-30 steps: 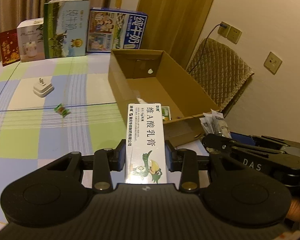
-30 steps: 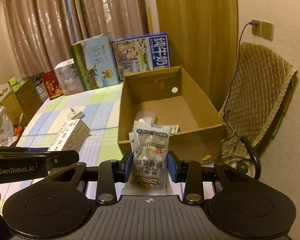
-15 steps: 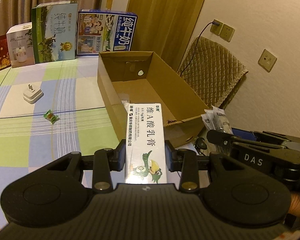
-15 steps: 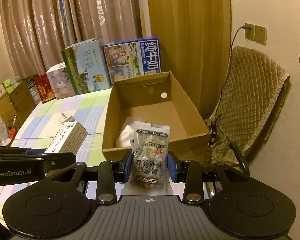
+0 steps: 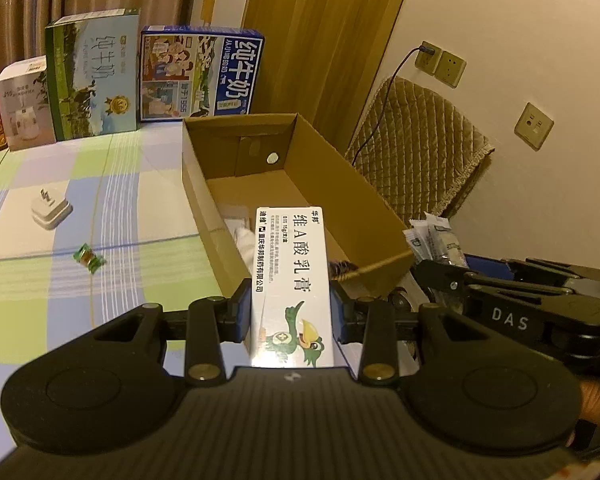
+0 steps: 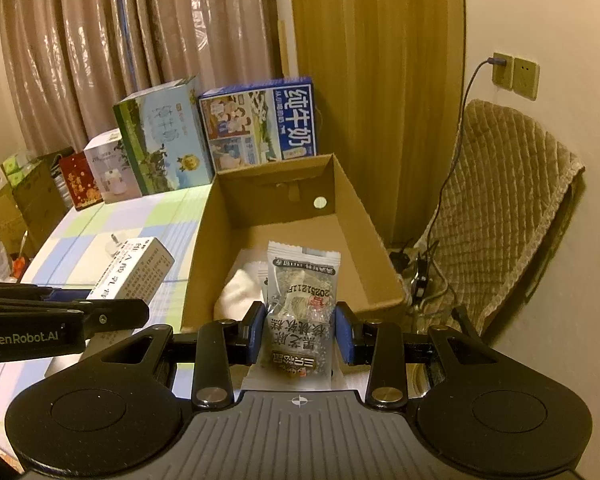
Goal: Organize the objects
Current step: 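Lower the ointment box and snack packets into the cardboard box with both grippers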
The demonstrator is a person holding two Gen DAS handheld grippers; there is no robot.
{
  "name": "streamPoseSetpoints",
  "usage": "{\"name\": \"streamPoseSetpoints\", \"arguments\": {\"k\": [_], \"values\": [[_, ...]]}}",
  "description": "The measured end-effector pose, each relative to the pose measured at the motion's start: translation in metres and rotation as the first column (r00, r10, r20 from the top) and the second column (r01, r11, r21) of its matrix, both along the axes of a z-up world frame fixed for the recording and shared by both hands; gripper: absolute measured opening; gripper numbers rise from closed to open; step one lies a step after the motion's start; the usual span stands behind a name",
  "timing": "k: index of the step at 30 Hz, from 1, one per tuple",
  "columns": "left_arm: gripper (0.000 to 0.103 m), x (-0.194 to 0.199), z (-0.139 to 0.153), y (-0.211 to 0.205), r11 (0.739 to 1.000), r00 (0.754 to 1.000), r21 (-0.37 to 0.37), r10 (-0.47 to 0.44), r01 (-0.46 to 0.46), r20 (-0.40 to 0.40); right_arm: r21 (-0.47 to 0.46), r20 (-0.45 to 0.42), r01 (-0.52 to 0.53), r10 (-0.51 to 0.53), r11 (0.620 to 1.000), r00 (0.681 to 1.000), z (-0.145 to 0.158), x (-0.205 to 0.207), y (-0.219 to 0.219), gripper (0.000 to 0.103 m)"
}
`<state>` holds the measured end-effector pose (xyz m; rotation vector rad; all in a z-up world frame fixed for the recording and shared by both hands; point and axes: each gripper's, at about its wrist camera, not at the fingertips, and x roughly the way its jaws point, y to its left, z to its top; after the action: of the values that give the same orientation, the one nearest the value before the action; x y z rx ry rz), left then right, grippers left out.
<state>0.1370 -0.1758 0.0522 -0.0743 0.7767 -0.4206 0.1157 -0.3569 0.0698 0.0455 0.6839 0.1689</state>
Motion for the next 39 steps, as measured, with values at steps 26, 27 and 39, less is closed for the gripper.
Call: {"name": "streamPoseSetpoints", "arguments": {"k": [26,27,39], "values": [[0.033,0.133,0.008,-0.041,0.999,0.999,0.001,-0.032,0.032,0.0,-0.034,-0.02,-0.049,0.048,0.998,0.999,0.0,0.118,-0.014,0.034],[0.033,0.134,0.007,-0.042,0.999,0.999,0.001,-0.033,0.033,-0.002,-0.034,-0.023,-0.049,0.048,0.998,0.999,-0.001,0.12,-0.014,0.034],[0.033,0.148,0.001,-0.041,1.0,0.999,-0.002,-0.029,0.029,-0.018,-0.01,-0.042,-0.025,0.025,1.0,0.999,-0.007,0.132,-0.018,0.034]]}}
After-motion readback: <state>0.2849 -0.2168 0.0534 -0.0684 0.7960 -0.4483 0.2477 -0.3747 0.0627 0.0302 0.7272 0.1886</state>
